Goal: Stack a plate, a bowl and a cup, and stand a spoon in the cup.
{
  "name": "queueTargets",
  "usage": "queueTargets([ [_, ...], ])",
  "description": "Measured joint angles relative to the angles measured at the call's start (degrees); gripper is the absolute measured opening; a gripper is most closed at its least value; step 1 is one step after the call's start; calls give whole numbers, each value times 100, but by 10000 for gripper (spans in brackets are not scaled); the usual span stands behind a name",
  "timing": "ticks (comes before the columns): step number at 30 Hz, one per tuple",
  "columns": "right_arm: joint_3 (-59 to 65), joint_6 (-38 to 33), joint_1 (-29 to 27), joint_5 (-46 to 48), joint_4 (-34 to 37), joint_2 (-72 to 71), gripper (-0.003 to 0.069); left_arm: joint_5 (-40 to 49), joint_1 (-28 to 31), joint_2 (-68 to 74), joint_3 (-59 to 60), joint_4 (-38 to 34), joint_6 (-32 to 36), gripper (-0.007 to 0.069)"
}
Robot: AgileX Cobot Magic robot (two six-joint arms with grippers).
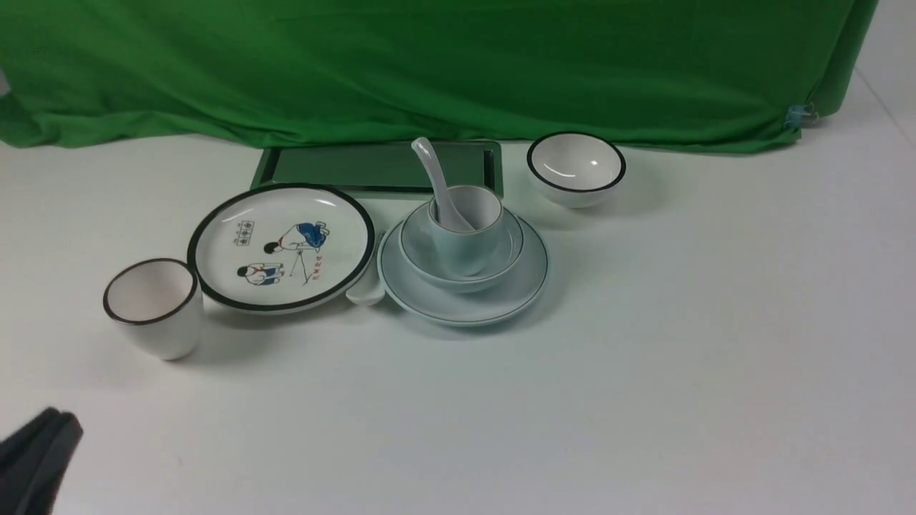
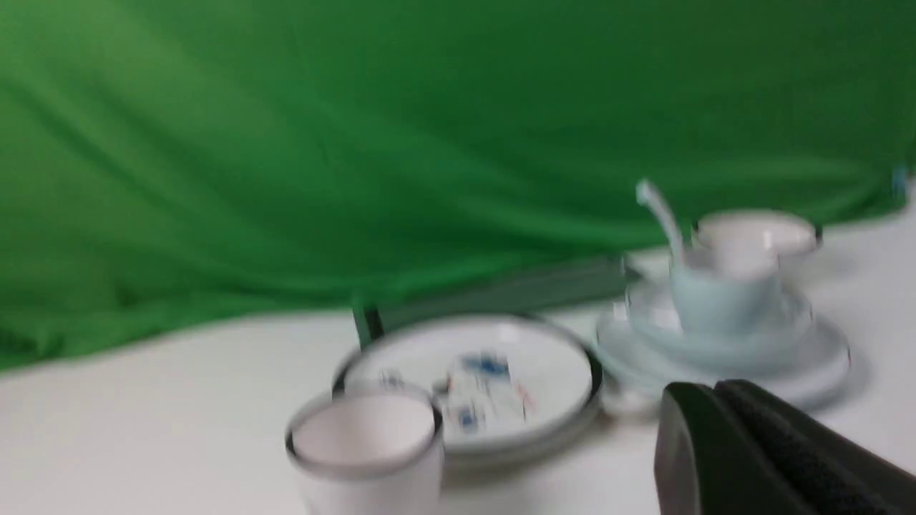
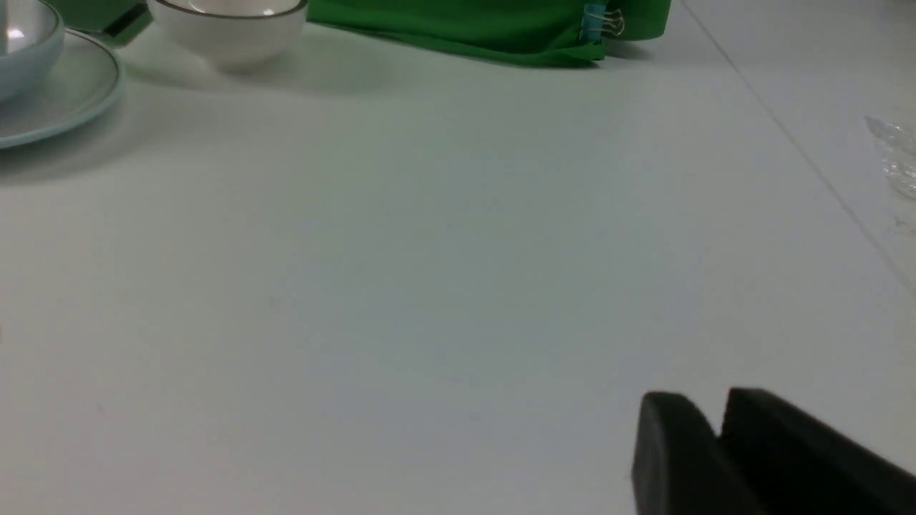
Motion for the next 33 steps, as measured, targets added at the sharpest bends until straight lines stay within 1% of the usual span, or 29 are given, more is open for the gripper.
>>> queueTargets([
  [1,0,0,0,-5,0,6,141,369,24,-106,57,0,0,-30],
  [2,0,0,0,-5,0,6,141,391,24,-112,64,0,0,-30],
  [5,0,0,0,-5,6,11,149,1106,88,-138,75,-21,-37,-30],
  [7,0,0,0,1,6,11,155,1313,93,-142,80,-21,-42,-30],
  [23,0,0,0,-13,6,11,193,1372,97,-146,80,-25,-42,-30],
  [33,0,0,0,-17,6,11,198,1372,97,-146,80,-25,-42,-30],
])
